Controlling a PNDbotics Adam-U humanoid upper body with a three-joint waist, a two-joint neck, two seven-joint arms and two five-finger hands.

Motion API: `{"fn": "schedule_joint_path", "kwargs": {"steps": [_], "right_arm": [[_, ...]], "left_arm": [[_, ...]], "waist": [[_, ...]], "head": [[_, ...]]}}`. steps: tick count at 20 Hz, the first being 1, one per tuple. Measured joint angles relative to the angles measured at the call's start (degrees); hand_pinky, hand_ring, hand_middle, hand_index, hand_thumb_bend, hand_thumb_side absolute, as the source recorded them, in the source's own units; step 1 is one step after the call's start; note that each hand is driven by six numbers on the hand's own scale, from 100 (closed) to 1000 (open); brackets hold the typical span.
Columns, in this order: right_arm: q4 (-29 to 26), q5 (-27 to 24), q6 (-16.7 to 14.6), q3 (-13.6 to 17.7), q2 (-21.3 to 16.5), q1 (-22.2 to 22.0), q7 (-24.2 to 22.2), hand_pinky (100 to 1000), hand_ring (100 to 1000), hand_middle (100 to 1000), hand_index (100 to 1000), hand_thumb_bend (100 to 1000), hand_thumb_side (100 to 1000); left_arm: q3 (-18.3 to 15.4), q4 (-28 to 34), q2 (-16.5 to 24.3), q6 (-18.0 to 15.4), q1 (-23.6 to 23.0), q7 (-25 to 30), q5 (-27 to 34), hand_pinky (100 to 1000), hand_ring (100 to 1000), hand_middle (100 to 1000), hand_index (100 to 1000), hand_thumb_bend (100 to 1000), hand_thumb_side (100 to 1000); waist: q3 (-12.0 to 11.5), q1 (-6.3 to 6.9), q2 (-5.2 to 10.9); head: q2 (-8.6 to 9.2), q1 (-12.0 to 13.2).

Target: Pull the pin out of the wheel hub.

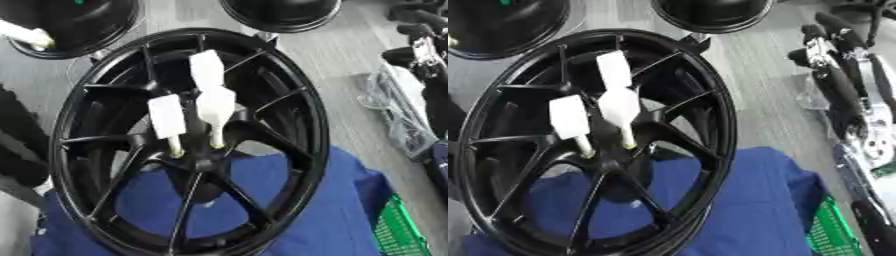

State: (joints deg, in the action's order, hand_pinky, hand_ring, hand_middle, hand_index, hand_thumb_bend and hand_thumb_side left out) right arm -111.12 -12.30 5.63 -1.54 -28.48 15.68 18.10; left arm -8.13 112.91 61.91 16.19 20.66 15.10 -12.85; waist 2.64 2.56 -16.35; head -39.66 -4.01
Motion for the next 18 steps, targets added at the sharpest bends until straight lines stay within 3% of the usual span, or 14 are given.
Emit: {"fn": "schedule_joint_path", "kwargs": {"steps": [2,5,6,8,9,10,12,18], "right_arm": [[0.0,0.1,-0.1,0.4,0.0,-0.4,0.4,753,651,787,897,100,596],[0.0,0.2,-0.1,0.9,0.0,-1.0,1.1,754,652,786,894,100,599],[0.0,0.2,-0.2,1.0,0.0,-1.1,1.2,754,651,785,894,100,598],[0.0,0.2,-0.3,1.3,0.0,-1.3,1.5,753,649,784,893,100,598],[0.0,0.2,-0.3,1.4,0.0,-1.4,1.6,752,648,784,893,100,612],[0.0,0.2,-0.3,1.5,0.0,-1.6,1.7,752,648,783,893,100,626],[0.0,0.2,-0.3,1.5,0.0,-1.6,1.8,752,647,783,893,100,625],[0.0,0.2,-0.3,1.5,0.0,-2.3,1.9,753,648,783,892,100,626]], "left_arm": [[-2.5,-0.5,-0.5,0.9,-4.1,-2.8,-0.8,564,462,304,291,212,100],[-4.8,-1.5,-2.6,1.8,-8.9,-5.3,-1.4,603,485,370,381,306,100],[-5.2,-1.9,-3.4,1.7,-9.9,-5.5,-1.0,663,538,463,489,343,100],[-5.9,-3.4,-4.7,1.0,-11.0,-5.6,0.6,746,693,633,736,517,100],[-6.3,-4.5,-5.2,0.6,-11.3,-5.5,1.2,851,811,769,890,697,428],[-6.6,-5.8,-5.5,0.4,-11.6,-5.3,1.5,900,860,814,941,791,597],[-7.1,-8.9,-5.8,0.3,-11.7,-5.2,2.0,906,865,822,953,836,753],[-7.7,-14.0,-6.5,-0.7,-11.9,-5.2,3.6,898,855,816,936,803,929]], "waist": [[-0.5,-0.04,0.0],[-1.1,-0.3,-0.01],[-1.2,-0.45,-0.01],[-1.4,-0.63,-0.01],[-1.5,-0.71,-0.01],[-1.7,-0.79,0.0],[-2.0,-1.01,0.02],[-2.5,-1.49,0.03]], "head": [[0.0,0.4],[-0.01,0.6],[-0.01,0.7],[-0.01,0.9],[-0.01,0.9],[-0.02,0.9],[-0.03,0.9],[-0.1,0.5]]}}
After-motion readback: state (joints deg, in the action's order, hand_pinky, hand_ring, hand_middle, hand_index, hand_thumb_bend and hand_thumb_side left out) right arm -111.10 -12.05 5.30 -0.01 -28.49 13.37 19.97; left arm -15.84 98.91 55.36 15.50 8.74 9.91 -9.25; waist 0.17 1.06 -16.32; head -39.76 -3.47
